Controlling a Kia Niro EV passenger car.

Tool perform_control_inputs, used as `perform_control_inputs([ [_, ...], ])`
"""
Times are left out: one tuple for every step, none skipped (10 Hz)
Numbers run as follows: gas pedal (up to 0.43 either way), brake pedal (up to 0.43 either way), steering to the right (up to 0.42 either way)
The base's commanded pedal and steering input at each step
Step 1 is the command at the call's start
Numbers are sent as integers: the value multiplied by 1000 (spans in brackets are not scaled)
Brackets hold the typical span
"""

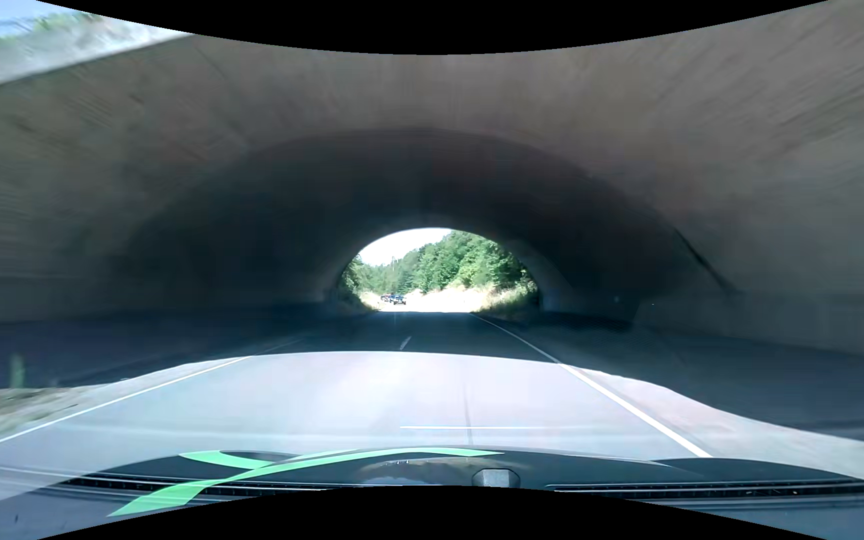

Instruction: Follow the waypoints while adhering to traffic rules and regulations

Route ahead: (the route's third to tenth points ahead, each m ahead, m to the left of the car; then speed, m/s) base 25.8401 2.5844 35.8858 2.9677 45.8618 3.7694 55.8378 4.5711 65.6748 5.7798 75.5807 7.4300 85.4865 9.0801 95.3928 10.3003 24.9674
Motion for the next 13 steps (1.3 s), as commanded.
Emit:
perform_control_inputs([
  [280,0,-15],
  [248,0,-15],
  [248,0,-15],
  [248,0,-14],
  [260,0,-15],
  [260,0,-15],
  [220,0,-15],
  [220,0,-15],
  [228,0,-15],
  [248,0,-15],
  [268,0,-14],
  [287,0,-15],
  [299,0,-15],
])
